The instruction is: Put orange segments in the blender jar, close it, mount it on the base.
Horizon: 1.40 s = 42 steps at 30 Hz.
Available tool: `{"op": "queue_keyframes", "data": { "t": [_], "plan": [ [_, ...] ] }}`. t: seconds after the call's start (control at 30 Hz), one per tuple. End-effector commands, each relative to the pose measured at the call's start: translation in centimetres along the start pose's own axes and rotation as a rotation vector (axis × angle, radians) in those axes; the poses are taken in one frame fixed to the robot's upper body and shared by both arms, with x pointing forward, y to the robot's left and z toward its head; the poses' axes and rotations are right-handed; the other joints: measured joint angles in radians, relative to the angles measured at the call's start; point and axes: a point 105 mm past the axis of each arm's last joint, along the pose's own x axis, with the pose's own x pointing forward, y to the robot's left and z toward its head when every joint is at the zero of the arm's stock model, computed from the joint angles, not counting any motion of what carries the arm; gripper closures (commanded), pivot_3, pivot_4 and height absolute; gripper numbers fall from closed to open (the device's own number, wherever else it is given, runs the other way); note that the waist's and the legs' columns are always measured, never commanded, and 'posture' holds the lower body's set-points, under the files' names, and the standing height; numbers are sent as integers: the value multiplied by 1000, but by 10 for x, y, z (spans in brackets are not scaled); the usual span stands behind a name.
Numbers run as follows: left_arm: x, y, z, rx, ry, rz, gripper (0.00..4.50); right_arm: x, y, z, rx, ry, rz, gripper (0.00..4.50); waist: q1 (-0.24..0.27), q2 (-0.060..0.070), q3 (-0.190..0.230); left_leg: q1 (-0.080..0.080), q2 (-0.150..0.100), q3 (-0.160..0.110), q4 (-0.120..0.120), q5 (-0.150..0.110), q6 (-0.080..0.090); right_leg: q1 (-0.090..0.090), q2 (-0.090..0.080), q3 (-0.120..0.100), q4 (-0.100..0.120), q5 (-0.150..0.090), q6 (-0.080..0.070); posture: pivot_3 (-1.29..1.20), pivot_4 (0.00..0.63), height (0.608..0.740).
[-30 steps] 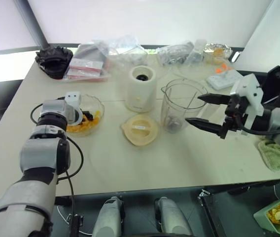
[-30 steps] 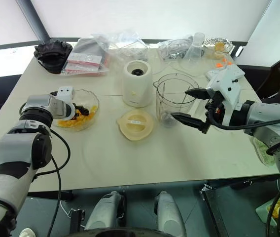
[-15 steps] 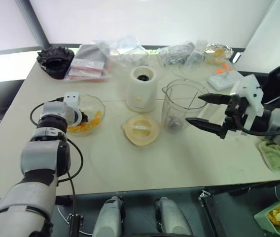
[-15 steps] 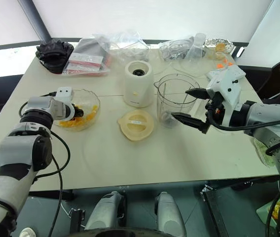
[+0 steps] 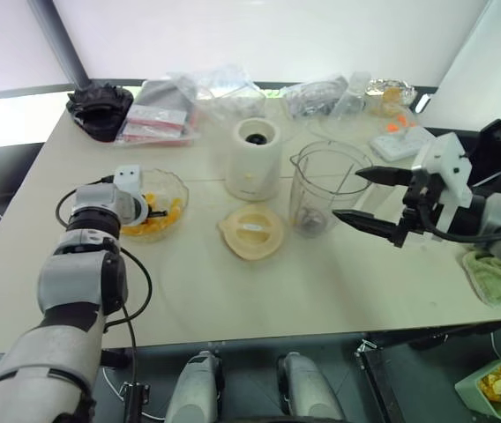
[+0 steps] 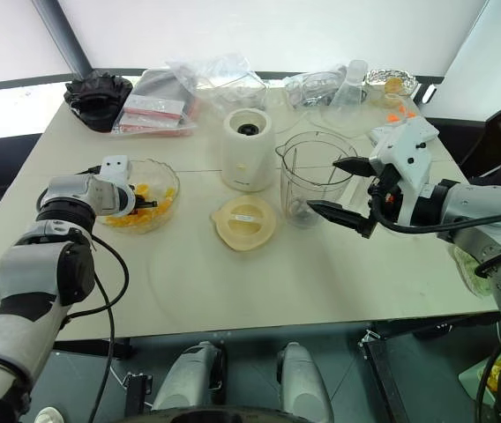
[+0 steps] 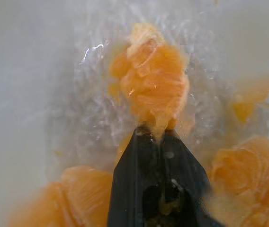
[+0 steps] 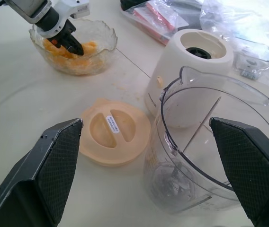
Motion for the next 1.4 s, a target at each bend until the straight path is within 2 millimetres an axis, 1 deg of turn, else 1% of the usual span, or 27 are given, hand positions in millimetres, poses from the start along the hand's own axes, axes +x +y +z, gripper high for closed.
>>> {"op": "queue_keyframes", "data": {
  "t": [0.03, 0.1, 0.23, 0.3, 0.33, 0.4, 0.5, 0.67, 0.77, 0.9, 1.07, 1.13, 1.33, 1.4],
  "plan": [
    [5, 3, -16, -20, 46, -3, 4463, -2, -1, 11, -47, -37, -8, 0, 0, 0, 0, 0, 0, 0, 0, 0, 0, 0, 0, 0, 0, 0, 0, 0, 150, 740],
    [4, 5, -13, -23, 24, 1, 4463, -1, -1, 11, -49, -37, -6, 0, 0, 0, 0, 0, 0, 0, 0, 0, 0, 0, 0, 0, 0, 0, 0, 0, 150, 740],
    [-9, 5, 22, -31, -193, -1, 4463, -1, 0, 11, -48, -37, -2, 0, -1, 0, 0, 0, 1, -1, 0, 0, 0, 0, 0, 0, 0, 0, 0, 0, 150, 740],
    [-21, 3, 37, -56, -316, -28, 4463, -1, 0, 11, -48, -37, -1, 0, -1, -1, 0, 0, 2, -2, 0, 0, 0, 0, 0, 0, 0, 0, 0, 0, 150, 740],
    [-27, 2, 41, -71, -355, -39, 4463, -1, 0, 11, -48, -37, 0, 0, -1, -1, 1, -1, 3, -2, 0, 0, 0, -1, -1, 0, 0, 0, 0, 0, 150, 740],
    [-47, 0, 52, -123, -485, -61, 4463, 0, 0, 11, -48, -34, 5, 0, -1, -2, 1, -3, 3, -3, 0, 0, 0, -3, -2, 0, 0, 0, 0, 0, 150, 740],
    [-72, -4, 55, -208, -596, -97, 4463, 1, 0, 11, -49, -32, 12, 0, -1, -2, 1, -4, 3, -3, 0, 0, 0, -3, -4, 0, -1, 0, 0, 0, 150, 740],
    [-106, -7, 51, -286, -752, -141, 4463, 4, -2, 13, -57, -30, 28, 0, 0, -2, 1, -4, 2, -4, 1, 0, 0, -3, -4, 0, 0, 0, 0, 0, 150, 740],
    [-122, -13, 52, -293, -824, -180, 4463, 5, -3, 14, -64, -31, 37, 0, 0, -2, 1, -4, 2, -4, 2, 0, 0, -3, -3, 0, 0, 0, -1, 0, 150, 740],
    [-137, -22, 57, -296, -898, -228, 4463, 7, -5, 16, -71, -35, 42, 0, 2, -2, 1, -4, 1, -2, 4, 0, 0, -2, -2, -1, 0, -2, -4, 0, 150, 740],
    [-146, -30, 61, -297, -936, -270, 4463, 8, -4, 17, -80, -36, 47, 0, -1, -2, 1, -5, 0, -2, 4, 0, 0, -1, -1, -1, -1, -2, -3, 0, 150, 740],
    [-143, -33, 61, -273, -920, -270, 4463, 8, -4, 18, -81, -38, 47, 0, -1, -2, 1, -5, 0, -2, 4, 0, 0, -1, 0, -1, -1, -2, -3, 0, 150, 740],
    [-113, -31, 47, -155, -738, -199, 4463, 8, -4, 17, -82, -38, 44, 0, -1, -2, 1, -4, 0, -2, 4, 0, 0, -1, 2, -1, -1, -2, -4, 0, 150, 740],
    [-100, -29, 39, -54, -651, -158, 4463, 8, -3, 17, -80, -41, 43, 0, -2, -2, 1, -4, 0, -2, 4, 0, 0, -1, 2, -1, -1, -2, -4, 0, 150, 740]
  ]
}}
